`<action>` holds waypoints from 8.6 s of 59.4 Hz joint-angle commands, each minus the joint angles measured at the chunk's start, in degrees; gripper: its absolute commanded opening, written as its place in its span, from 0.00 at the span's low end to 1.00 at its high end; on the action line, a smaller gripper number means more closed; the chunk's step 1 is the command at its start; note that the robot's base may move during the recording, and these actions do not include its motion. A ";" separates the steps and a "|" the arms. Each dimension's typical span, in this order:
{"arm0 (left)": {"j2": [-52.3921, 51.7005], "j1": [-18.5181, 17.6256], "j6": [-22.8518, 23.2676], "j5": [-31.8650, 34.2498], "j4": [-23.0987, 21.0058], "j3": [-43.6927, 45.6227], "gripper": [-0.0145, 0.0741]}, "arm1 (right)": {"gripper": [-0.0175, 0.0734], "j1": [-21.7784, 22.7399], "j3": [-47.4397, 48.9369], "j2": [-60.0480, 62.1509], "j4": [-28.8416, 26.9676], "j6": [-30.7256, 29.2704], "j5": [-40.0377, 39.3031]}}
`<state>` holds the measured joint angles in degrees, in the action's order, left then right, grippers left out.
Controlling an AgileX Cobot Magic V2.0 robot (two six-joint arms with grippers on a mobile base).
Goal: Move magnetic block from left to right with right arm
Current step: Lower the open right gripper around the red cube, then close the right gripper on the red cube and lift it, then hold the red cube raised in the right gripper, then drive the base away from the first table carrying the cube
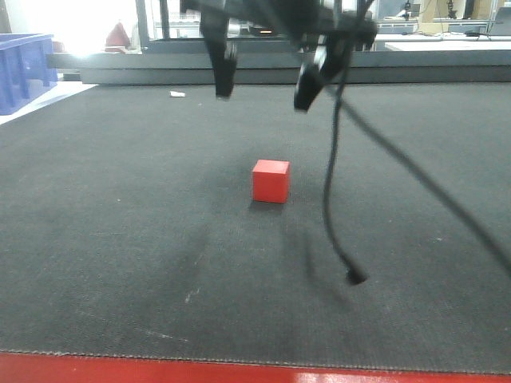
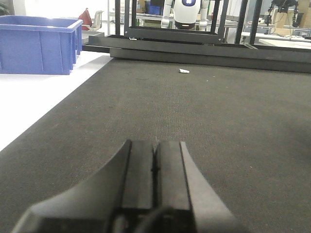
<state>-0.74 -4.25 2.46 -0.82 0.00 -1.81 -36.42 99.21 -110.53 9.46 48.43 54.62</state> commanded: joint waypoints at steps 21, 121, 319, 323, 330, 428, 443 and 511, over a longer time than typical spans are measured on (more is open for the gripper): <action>-0.79 0.19 0.25 5.15 0.00 -0.59 0.03 | 0.87 0.37 3.31 -4.55 3.38 2.22 -0.53; -0.79 0.19 0.25 5.15 0.00 -0.59 0.03 | 0.36 18.50 -24.86 27.50 3.53 -29.01 -4.89; -0.79 0.19 0.25 5.15 0.00 -0.59 0.03 | 0.36 29.19 -59.61 102.46 -2.32 -38.31 -14.01; -0.79 0.19 0.25 5.15 0.00 -0.59 0.03 | 0.36 29.19 -59.61 102.46 -2.32 -38.31 -14.01; -0.79 0.19 0.25 5.15 0.00 -0.59 0.03 | 0.36 29.19 -59.61 102.46 -2.32 -38.31 -14.01; -0.79 0.19 0.25 5.15 0.00 -0.59 0.03 | 0.36 29.19 -59.61 102.46 -2.32 -38.31 -14.01; -0.79 0.19 0.25 5.15 0.00 -0.59 0.03 | 0.36 29.19 -59.61 102.46 -2.32 -38.31 -14.01; -0.67 0.19 0.25 5.15 0.00 -0.59 0.03 | 0.36 29.19 -59.60 102.54 -2.32 -38.31 -14.01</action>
<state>-0.74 -4.25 2.46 -0.82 0.00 -1.81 -7.40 38.09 -7.02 6.68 10.44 45.56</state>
